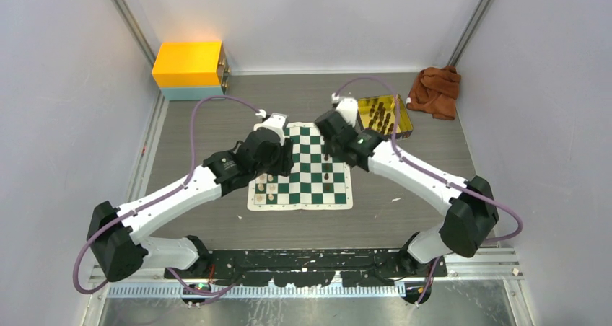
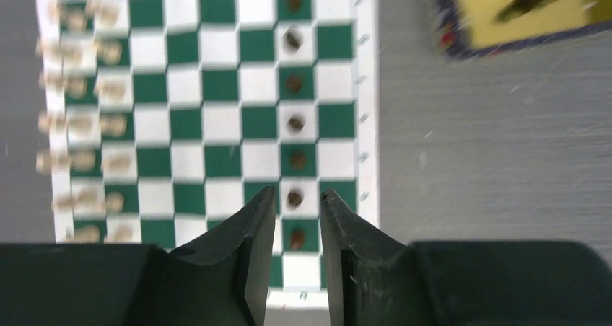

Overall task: Set up the chess pieces on the board
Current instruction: Pick up the chess piece from the storage box, then place the chess piece on the chessboard, then pick up the chess piece from the storage box.

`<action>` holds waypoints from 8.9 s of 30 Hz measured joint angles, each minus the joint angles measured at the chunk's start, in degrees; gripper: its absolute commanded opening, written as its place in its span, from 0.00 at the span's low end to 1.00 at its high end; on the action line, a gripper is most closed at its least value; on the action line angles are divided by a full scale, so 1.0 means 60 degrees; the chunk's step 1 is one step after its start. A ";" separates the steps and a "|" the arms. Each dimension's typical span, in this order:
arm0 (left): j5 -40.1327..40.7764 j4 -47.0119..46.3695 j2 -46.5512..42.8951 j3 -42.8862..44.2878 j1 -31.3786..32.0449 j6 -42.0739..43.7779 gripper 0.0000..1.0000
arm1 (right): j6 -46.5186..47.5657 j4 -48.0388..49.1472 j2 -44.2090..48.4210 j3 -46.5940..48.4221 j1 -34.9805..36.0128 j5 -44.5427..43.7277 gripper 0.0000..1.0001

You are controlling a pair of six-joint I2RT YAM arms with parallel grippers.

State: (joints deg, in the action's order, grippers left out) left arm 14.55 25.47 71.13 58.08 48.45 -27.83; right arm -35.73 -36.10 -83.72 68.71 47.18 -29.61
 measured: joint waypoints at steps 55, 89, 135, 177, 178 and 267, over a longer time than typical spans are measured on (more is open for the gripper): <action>-0.0324 -0.0291 0.1217 0.0630 -0.0346 0.0208 0.98 | 0.0863 0.0936 -0.5974 0.4120 -0.6306 0.2419 0.35; -0.0532 -0.0484 0.1534 0.0630 -0.0470 0.0211 0.97 | 0.0896 0.1042 -0.6488 0.4160 -0.6448 0.2670 0.18; -0.0401 -0.0678 0.0146 -0.0725 -0.0474 -0.0321 0.95 | 0.1020 -0.0026 0.1195 -0.1126 -0.1381 0.1126 0.01; -0.0670 -0.1107 -0.0004 -0.1333 -0.0474 -0.0572 0.94 | -0.1038 0.2215 -0.0535 -0.3883 0.2448 -0.0197 0.01; -0.0670 -0.1107 -0.0004 -0.1341 -0.0470 -0.0572 0.94 | -0.1038 0.2248 -0.0576 -0.3880 0.2433 -0.0197 0.01; -0.0058 -0.1115 0.0138 -0.0871 -0.0696 -0.0550 0.95 | 0.1260 0.1249 -0.0597 0.2022 -0.2973 -0.1934 0.64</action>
State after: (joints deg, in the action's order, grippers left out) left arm 14.20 18.79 71.96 52.86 44.27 -31.14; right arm -28.16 -28.60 -87.31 80.84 29.34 -41.21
